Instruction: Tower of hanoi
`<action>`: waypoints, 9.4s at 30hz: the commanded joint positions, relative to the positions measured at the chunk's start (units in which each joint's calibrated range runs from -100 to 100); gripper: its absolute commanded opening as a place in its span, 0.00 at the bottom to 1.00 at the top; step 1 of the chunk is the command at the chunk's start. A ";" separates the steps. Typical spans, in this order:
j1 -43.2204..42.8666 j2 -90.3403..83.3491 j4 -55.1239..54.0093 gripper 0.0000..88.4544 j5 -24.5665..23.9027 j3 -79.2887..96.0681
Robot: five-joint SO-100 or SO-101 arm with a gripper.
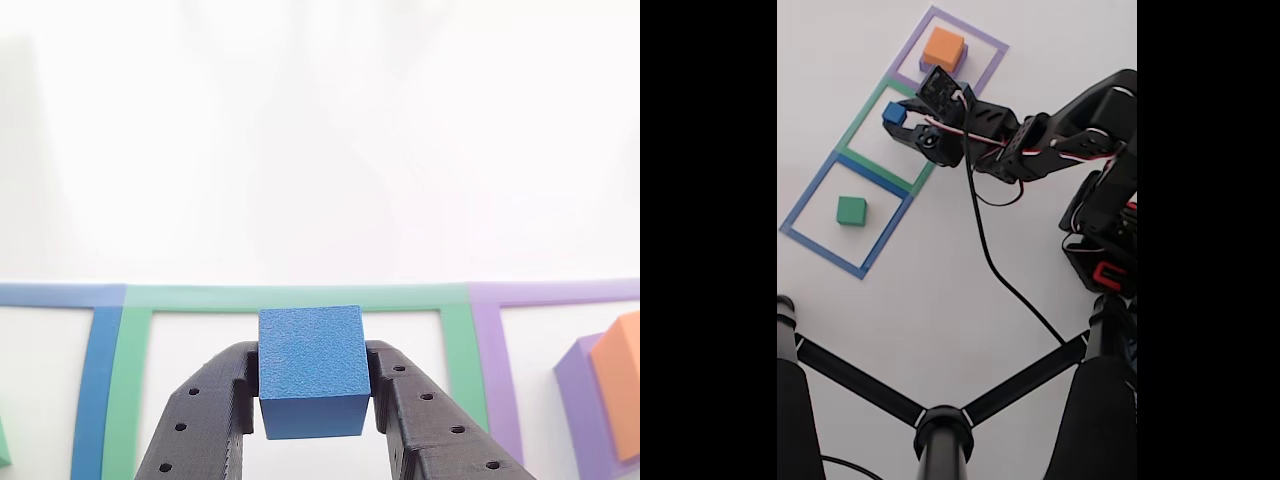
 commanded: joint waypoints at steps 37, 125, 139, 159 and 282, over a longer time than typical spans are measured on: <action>-13.77 -37.97 127.69 0.03 -3.49 -79.14; -22.62 15.64 -10.64 0.04 0.00 -10.26; -21.55 16.20 -12.66 0.22 0.00 -10.17; -17.20 -16.33 33.64 0.06 0.00 -20.89; 21.22 17.48 -15.25 0.34 0.00 -10.89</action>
